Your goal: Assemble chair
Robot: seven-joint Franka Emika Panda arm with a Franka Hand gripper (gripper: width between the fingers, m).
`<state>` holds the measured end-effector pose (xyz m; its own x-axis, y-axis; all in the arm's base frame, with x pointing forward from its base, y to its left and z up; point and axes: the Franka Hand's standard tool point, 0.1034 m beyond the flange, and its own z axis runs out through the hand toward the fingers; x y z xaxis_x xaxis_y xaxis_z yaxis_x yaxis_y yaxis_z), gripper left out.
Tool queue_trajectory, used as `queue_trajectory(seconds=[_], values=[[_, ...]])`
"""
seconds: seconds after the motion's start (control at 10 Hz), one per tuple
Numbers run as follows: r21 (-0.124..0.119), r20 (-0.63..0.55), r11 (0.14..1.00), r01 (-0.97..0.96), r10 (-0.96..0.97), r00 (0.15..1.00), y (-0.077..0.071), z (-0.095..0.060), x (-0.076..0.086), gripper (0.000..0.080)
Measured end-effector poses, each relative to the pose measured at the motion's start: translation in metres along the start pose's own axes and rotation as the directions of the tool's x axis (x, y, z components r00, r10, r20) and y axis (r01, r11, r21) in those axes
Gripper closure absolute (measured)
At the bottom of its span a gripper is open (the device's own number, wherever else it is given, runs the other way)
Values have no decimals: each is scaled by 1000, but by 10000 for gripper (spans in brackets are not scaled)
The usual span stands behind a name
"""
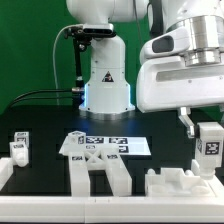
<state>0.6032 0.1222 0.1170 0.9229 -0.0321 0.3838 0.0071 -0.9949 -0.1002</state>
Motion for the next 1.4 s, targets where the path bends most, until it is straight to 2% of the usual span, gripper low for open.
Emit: queue_trajectory(seconds=[0.2,0.4,0.7,1.1,1.4], values=[[-8,5,1000,23,-23,1000,-1,4,-1,514],[-17,9,1000,23,-22,1000,5,8,-2,514],[-22,22,1000,22,-21,1000,7,17,-9,514],[-32,-12,999,26,-27,1000,12,27,-9,514],[-32,-28,999,36,-37,999,4,33,-13,514]])
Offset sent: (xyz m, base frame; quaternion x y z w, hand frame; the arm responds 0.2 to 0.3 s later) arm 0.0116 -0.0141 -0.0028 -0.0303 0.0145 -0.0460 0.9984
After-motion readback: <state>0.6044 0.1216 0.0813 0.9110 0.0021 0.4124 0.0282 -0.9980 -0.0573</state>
